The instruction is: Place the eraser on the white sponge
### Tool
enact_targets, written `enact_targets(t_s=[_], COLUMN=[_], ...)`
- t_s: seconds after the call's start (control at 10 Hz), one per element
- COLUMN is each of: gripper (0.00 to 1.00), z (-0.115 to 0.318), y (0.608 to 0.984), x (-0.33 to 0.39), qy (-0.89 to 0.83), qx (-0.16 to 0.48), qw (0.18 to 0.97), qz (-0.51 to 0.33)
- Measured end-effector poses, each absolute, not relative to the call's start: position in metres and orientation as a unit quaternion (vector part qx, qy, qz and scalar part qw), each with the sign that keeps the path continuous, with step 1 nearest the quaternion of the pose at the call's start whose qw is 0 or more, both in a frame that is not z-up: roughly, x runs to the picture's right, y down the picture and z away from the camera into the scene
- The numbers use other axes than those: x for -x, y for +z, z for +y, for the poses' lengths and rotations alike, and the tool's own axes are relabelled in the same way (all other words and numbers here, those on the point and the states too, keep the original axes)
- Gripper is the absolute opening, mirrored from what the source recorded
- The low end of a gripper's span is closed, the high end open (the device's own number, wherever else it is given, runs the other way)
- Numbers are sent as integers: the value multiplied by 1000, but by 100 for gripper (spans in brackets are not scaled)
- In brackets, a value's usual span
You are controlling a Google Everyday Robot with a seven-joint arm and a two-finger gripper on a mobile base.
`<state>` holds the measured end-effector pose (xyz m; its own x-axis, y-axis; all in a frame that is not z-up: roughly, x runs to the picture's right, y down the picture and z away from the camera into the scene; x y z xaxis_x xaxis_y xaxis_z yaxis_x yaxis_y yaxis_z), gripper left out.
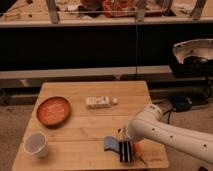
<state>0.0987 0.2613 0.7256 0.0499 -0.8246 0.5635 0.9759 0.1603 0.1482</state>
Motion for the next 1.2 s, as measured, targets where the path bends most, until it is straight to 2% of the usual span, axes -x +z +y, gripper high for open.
enact_targets(t_s=[1.2], gripper=[4], z=[261], y=[729], x=[-98], qy=[-647], qx=[129], qw=[701], qz=[-272])
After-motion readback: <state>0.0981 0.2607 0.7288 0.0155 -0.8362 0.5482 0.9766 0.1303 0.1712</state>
